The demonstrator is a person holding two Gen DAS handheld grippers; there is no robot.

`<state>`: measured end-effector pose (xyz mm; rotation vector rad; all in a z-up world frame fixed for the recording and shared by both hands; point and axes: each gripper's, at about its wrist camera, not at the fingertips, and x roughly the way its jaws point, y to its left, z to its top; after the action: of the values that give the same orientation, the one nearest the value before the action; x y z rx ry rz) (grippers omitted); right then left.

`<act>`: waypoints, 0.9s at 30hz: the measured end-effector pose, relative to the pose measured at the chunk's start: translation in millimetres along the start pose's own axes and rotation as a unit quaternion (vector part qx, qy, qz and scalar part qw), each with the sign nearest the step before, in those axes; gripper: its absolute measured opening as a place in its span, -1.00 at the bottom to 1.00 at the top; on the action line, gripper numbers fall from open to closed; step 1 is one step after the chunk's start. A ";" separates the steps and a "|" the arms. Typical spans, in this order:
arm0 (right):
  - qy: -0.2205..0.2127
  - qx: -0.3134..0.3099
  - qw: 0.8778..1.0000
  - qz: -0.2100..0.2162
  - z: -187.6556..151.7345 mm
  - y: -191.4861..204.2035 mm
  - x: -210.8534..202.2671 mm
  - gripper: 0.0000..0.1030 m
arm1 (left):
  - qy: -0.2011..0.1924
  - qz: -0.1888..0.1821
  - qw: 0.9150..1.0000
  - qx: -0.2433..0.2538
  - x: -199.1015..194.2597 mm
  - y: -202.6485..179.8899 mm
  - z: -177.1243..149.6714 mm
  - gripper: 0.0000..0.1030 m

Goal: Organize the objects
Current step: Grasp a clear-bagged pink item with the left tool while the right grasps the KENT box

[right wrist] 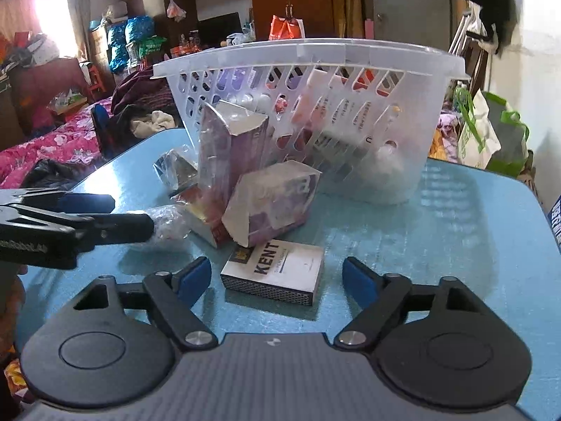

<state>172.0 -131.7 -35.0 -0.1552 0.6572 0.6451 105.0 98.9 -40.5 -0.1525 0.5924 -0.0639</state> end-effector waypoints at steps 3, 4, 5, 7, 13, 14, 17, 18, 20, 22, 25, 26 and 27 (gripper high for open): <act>-0.005 -0.001 1.000 -0.002 -5.5 -1.1 -2.9 0.24 | 0.004 0.000 1.000 0.008 4.7 -8.3 -0.8 0.80; -0.008 0.005 1.000 0.001 -6.1 -4.1 -4.6 0.23 | 0.006 -0.001 1.000 0.007 5.3 -9.3 -0.7 0.80; -0.011 0.012 1.000 0.003 -5.5 -5.7 -5.0 0.23 | 0.007 -0.002 1.000 0.008 5.9 -10.2 -1.1 0.80; -0.022 0.026 0.999 0.002 -6.2 -13.6 -10.3 0.23 | 0.012 0.001 1.000 0.018 8.0 -14.8 -2.2 0.80; -0.084 0.063 0.994 0.033 -13.5 -28.7 -33.5 0.23 | 0.023 0.011 0.999 0.024 16.5 -20.8 -0.6 0.63; -0.094 0.061 0.993 0.035 -15.3 -27.2 -36.4 0.23 | 0.026 0.008 0.999 0.026 17.0 -20.8 -1.0 0.52; -0.105 0.043 0.993 0.026 -20.7 -16.6 -36.4 0.23 | 0.014 -0.004 1.000 0.015 13.2 -16.1 -2.5 0.27; -0.111 0.034 0.993 0.020 -21.7 -12.5 -36.6 0.23 | 0.008 -0.015 1.000 0.008 11.1 -13.0 -3.3 0.26; -0.124 0.023 0.992 0.010 -22.7 -8.0 -39.0 0.23 | -0.011 -0.026 1.000 0.002 5.7 -10.5 -4.5 0.24; -0.136 0.026 0.990 0.004 -23.8 -8.4 -41.5 0.23 | -0.037 -0.024 0.999 0.006 -2.0 -12.0 -6.8 0.24; -0.150 0.036 0.988 0.003 -25.7 -12.3 -44.9 0.23 | -0.054 -0.024 0.998 0.015 -6.3 -16.5 -8.5 0.24; -0.154 0.037 0.987 0.002 -25.9 -13.1 -45.4 0.23 | -0.056 -0.025 0.998 0.016 -6.4 -16.5 -9.0 0.24; -0.158 0.038 0.987 0.002 -26.3 -13.1 -46.0 0.23 | -0.059 -0.028 0.998 0.016 -6.7 -17.0 -9.3 0.24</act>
<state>138.4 -174.2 -28.4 0.0198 0.3762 0.6304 94.0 81.6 -41.7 -0.1414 0.4686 -0.1171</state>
